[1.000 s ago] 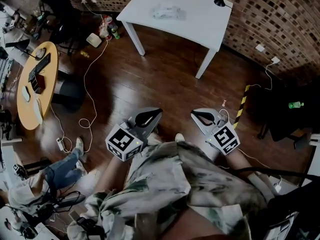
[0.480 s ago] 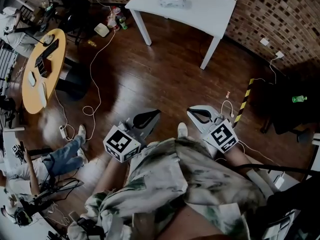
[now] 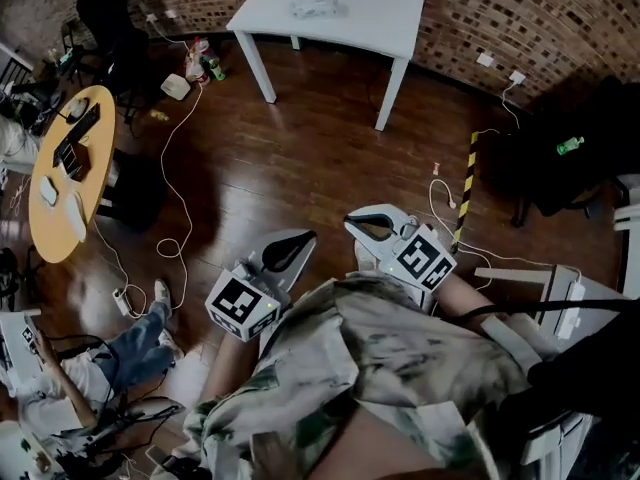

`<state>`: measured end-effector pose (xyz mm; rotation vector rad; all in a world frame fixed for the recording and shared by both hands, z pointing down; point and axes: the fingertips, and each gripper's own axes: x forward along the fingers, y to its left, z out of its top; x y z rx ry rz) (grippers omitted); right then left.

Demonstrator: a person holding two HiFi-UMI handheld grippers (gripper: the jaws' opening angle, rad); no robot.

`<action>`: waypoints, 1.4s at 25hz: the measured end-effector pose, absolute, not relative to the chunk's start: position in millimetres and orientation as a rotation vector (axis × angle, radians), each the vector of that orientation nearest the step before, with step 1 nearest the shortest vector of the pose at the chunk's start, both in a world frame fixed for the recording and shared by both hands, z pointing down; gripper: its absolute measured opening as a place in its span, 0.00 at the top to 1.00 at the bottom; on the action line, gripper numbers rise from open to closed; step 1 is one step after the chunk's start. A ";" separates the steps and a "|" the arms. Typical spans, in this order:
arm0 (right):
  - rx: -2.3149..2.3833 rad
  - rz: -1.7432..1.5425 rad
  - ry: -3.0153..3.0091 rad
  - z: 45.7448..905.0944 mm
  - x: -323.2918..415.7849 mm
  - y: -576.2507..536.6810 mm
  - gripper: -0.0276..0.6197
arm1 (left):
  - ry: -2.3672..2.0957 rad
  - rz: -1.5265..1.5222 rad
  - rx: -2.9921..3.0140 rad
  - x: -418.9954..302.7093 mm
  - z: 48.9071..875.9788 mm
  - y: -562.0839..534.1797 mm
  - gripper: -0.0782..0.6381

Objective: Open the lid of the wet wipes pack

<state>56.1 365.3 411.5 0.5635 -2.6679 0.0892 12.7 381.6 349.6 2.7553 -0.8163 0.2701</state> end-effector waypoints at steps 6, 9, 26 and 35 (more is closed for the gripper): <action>0.613 0.106 -2.654 406.1 17.8 430.0 0.95 | -0.747 0.262 2.777 -23.4 349.2 443.5 0.89; 0.644 0.107 -2.649 403.3 5.0 456.8 0.95 | -0.705 0.265 2.786 -35.4 351.3 468.2 0.89; 0.657 0.056 -2.654 389.7 -28.2 525.3 0.95 | -0.647 0.227 2.790 -64.9 352.4 519.0 0.89; 0.653 0.027 -2.668 383.6 -34.2 532.6 0.95 | -0.636 0.258 2.817 -69.4 351.9 518.6 0.89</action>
